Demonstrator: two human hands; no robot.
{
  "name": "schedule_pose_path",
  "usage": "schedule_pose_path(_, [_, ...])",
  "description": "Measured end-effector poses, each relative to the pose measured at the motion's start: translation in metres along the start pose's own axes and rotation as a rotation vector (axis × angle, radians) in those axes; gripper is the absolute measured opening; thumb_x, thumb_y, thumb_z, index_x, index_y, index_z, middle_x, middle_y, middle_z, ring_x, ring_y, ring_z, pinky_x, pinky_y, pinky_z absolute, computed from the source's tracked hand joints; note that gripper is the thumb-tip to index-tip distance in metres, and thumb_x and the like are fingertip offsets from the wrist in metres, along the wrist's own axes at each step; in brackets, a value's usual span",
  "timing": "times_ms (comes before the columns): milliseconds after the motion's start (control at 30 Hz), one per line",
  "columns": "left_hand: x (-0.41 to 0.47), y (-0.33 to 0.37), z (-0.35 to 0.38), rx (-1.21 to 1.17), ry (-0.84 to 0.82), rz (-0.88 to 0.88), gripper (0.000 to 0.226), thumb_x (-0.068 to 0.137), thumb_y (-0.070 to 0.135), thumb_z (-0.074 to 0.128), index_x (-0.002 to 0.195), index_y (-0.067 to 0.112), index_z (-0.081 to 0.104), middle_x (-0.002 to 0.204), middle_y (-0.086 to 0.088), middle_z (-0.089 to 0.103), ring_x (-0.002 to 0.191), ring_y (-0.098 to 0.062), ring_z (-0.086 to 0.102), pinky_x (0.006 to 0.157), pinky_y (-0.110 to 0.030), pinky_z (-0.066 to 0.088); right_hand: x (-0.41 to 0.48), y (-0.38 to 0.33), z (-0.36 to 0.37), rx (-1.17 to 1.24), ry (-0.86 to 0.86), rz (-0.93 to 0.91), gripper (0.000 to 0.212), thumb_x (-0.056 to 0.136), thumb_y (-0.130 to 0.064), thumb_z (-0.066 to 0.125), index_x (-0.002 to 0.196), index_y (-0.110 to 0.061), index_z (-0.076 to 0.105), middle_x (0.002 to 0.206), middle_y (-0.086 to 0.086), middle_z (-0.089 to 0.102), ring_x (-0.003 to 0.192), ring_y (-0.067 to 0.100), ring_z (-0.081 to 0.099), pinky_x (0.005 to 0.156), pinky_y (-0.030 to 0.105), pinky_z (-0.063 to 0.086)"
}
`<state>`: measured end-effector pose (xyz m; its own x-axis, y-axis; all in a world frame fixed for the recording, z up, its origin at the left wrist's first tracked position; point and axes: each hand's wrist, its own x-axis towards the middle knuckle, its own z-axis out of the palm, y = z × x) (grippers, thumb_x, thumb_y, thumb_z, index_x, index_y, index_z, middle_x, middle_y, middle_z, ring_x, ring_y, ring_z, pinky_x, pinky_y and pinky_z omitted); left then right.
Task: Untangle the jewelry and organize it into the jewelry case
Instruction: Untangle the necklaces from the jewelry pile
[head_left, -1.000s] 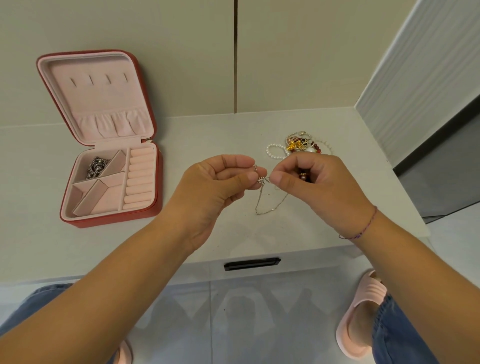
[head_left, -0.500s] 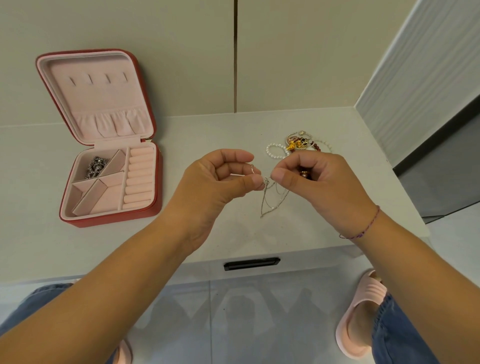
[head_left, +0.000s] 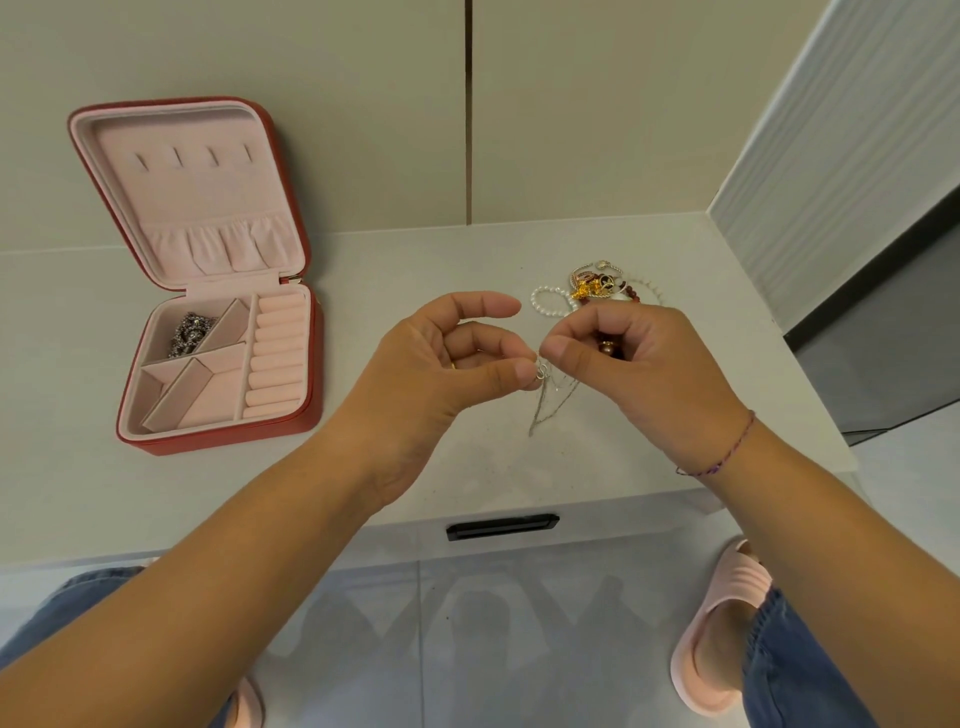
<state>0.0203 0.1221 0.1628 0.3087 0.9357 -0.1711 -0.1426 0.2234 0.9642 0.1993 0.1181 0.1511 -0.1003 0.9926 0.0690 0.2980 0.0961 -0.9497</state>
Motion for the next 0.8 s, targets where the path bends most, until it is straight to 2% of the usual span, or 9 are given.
schedule_pose_path(100, [0.003,-0.002,-0.006,0.067,0.06,0.009,0.041,0.077,-0.007,0.067,0.112,0.014,0.06,0.081,0.0,0.071,0.075,-0.012,0.066,0.069,-0.018,0.048,0.001,-0.002,-0.003,0.035,0.042,0.021,0.007,0.084,-0.019,0.068,0.078,-0.016,0.07,0.07,0.001,0.06,0.065,0.008,0.049,0.065,0.018,0.043])
schedule_pose_path(167, [0.006,-0.003,-0.012,0.142,0.113,0.022,0.039,0.082,-0.009,0.059,0.11,0.018,0.061,0.087,0.002,0.073,0.074,-0.009,0.063,0.072,-0.022,0.046,0.003,-0.003,-0.008,0.096,0.07,0.04,0.005,0.084,-0.018,0.068,0.082,-0.014,0.071,0.067,-0.008,0.061,0.06,0.001,0.049,0.061,0.013,0.041])
schedule_pose_path(233, [0.008,-0.004,-0.016,0.236,0.145,0.022,0.039,0.086,-0.008,0.052,0.111,0.021,0.061,0.091,0.004,0.074,0.074,-0.006,0.06,0.074,-0.022,0.045,0.004,-0.004,-0.013,0.166,0.086,0.059,0.005,0.082,-0.021,0.069,0.083,-0.017,0.072,0.063,-0.01,0.058,0.054,0.002,0.043,0.055,0.014,0.037])
schedule_pose_path(367, [0.008,-0.007,-0.022,0.431,0.144,-0.019,0.042,0.089,-0.004,0.048,0.12,0.022,0.059,0.094,0.01,0.074,0.067,0.009,0.058,0.062,-0.006,0.044,0.007,-0.004,-0.022,0.235,0.092,0.084,0.018,0.088,-0.004,0.06,0.086,-0.018,0.071,0.065,-0.001,0.064,0.049,0.008,0.038,0.048,0.018,0.029])
schedule_pose_path(467, [0.011,-0.014,-0.026,0.558,0.174,-0.03,0.045,0.09,0.001,0.051,0.129,0.024,0.054,0.104,0.013,0.068,0.068,0.007,0.054,0.055,-0.006,0.044,0.008,-0.003,-0.025,0.276,0.09,0.123,0.021,0.089,0.001,0.056,0.089,-0.014,0.07,0.069,0.002,0.067,0.047,0.01,0.034,0.047,0.019,0.025])
schedule_pose_path(533, [0.012,-0.016,-0.028,0.642,0.186,-0.022,0.043,0.091,0.004,0.053,0.129,0.025,0.054,0.103,0.013,0.065,0.065,0.004,0.052,0.052,-0.006,0.042,0.009,-0.002,-0.027,0.311,0.089,0.146,0.019,0.089,0.0,0.055,0.091,-0.012,0.069,0.071,0.004,0.067,0.045,0.009,0.035,0.046,0.019,0.026])
schedule_pose_path(633, [0.013,-0.016,-0.032,0.649,0.151,-0.046,0.036,0.09,0.003,0.049,0.112,0.025,0.068,0.081,0.009,0.072,0.055,-0.008,0.048,0.049,-0.013,0.039,0.011,-0.002,-0.033,0.408,0.1,0.197,0.017,0.088,-0.001,0.054,0.092,-0.01,0.068,0.069,0.003,0.065,0.045,0.009,0.039,0.044,0.017,0.03])
schedule_pose_path(733, [0.015,-0.012,-0.033,0.626,0.186,-0.07,0.044,0.088,0.002,0.044,0.073,0.029,0.076,0.064,0.008,0.067,0.067,-0.02,0.05,0.067,-0.026,0.041,0.011,-0.002,-0.039,0.455,0.093,0.26,0.014,0.086,-0.004,0.056,0.093,-0.009,0.067,0.067,0.003,0.065,0.045,0.009,0.045,0.042,0.017,0.032])
schedule_pose_path(800, [0.017,-0.008,-0.034,0.575,0.249,-0.086,0.045,0.085,-0.001,0.043,0.054,0.021,0.067,0.055,0.006,0.06,0.062,-0.01,0.051,0.069,-0.017,0.041,0.011,-0.003,-0.041,0.455,0.065,0.31,0.013,0.081,-0.008,0.06,0.092,-0.009,0.066,0.065,0.002,0.065,0.046,0.009,0.05,0.041,0.017,0.035])
